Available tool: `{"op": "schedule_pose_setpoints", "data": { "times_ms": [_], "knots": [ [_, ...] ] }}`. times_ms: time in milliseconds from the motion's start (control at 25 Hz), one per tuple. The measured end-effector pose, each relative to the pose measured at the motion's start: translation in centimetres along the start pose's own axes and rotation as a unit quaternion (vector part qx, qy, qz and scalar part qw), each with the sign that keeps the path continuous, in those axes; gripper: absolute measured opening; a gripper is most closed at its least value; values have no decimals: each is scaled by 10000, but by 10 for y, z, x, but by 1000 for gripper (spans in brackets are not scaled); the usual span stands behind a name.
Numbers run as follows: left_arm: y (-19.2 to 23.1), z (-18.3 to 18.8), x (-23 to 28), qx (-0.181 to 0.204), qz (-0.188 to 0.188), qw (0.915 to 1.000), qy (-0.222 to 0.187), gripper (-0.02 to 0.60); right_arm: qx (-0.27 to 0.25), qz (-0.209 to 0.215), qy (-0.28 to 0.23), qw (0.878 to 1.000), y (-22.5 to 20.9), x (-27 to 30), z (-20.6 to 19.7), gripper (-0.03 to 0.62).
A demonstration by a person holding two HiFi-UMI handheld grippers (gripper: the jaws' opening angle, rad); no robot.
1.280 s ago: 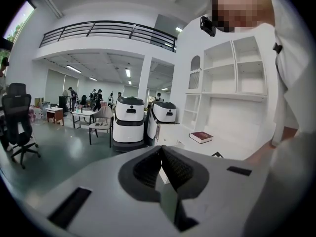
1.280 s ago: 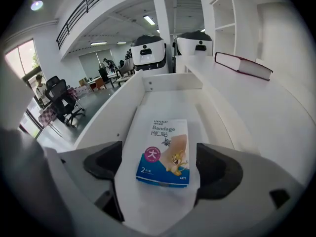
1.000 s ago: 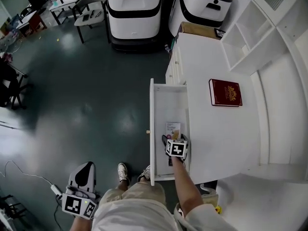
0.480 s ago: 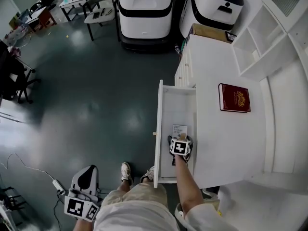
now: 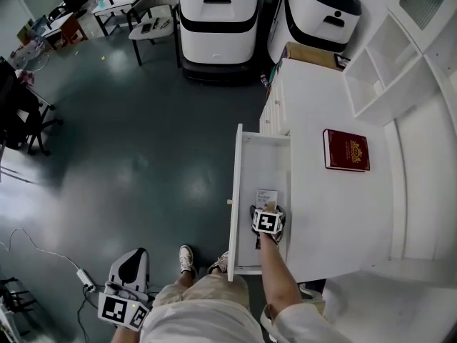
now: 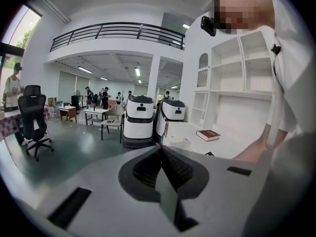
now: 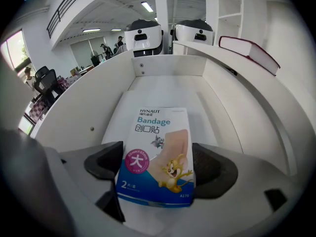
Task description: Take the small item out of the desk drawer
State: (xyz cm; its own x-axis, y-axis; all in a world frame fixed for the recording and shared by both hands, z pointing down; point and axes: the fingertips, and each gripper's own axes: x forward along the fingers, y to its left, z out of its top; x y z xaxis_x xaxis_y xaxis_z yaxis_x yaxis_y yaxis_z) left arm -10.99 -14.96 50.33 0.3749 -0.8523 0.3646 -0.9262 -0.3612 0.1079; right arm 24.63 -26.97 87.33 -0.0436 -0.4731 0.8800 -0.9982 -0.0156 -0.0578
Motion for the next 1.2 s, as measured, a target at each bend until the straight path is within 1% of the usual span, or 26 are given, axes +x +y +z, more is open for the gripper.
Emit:
{"op": "schedule_pose_setpoints", "data": {
  "times_ms": [120,200,280,480,560,760,1000,1200],
  "knots": [
    [0,0,-1,-20,-49,10000,-12,17,-165,121,129,9997,3,-3,-6,448],
    [-2,1,-1,-15,-109,9999,-27,17,-126,154,140,9997,5,-8,-8,448],
    [-3,2,0,3,-173,9998,-49,17,64,199,99,9997,6,-13,-9,448],
    [-3,1,-1,-15,-262,9996,-82,17,902,478,-52,9948,5,-22,-12,448],
    [-3,0,0,-29,-320,9994,-115,16,1045,546,-151,9929,5,-28,-13,446],
    [-7,2,0,-57,-548,9982,-227,17,959,645,-446,9923,13,-52,-6,446],
    [-5,14,-3,-98,-794,9958,-441,17,901,694,-761,9906,29,-92,0,446],
    [-4,30,-1,-117,-1008,9927,-658,17,1071,666,-1067,9863,31,-128,6,446]
  ]
}}
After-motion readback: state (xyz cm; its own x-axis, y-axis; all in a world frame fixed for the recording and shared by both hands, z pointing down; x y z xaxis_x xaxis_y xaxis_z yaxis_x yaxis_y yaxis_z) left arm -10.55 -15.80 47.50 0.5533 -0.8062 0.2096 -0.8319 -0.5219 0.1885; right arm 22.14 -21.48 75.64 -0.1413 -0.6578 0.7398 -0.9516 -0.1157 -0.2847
